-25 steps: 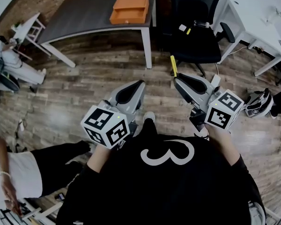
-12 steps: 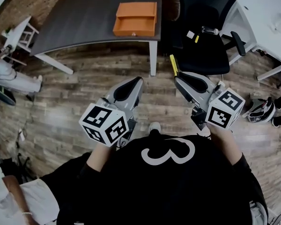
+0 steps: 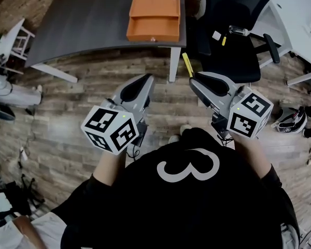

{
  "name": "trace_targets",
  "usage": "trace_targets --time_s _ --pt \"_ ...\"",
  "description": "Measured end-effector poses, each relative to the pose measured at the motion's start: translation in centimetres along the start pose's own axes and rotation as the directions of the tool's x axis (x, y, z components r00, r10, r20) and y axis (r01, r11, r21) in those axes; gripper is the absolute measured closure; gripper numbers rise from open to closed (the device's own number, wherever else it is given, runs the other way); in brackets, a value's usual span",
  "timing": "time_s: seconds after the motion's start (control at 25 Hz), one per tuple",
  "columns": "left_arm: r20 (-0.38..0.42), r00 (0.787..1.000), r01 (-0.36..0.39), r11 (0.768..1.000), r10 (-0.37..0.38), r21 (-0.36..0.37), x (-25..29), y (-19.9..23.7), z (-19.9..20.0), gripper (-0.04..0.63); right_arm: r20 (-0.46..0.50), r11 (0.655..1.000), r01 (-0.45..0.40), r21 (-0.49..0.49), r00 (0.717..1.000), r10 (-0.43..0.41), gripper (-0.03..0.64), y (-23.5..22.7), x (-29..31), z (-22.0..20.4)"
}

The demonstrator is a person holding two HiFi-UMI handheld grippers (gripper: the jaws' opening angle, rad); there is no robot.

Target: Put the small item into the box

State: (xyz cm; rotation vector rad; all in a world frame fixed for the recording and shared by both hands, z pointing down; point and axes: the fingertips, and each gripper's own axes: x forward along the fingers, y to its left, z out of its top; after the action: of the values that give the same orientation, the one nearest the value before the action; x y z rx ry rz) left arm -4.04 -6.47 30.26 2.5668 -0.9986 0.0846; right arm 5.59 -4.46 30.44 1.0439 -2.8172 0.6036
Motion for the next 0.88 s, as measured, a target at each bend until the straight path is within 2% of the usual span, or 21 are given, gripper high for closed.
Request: trace_targets --time_s 0.16,0.44,0.88 --pt "0.010 1.000 -0.016 1.000 0.016 -0.008 1.3 2.1 0.4 0.583 -0.017 1.000 -0.003 0.003 1.000 0.003 0.549 -1.7 1.8 0.3" --pt "-0.021 0.999 -0.049 0.998 0.049 -0.026 4.8 7.0 0.7 0.583 -0.048 0.999 -0.027 0.027 0.998 0.028 0.551 -5.7 6.8 1.3" --pt "-0.062 0.995 -0.083 0.995 0.079 -0.059 11.8 16.0 3.1 0.583 -0.099 0.997 -0.046 0.061 0.994 0.052 0.551 -14.4 15.2 5.0"
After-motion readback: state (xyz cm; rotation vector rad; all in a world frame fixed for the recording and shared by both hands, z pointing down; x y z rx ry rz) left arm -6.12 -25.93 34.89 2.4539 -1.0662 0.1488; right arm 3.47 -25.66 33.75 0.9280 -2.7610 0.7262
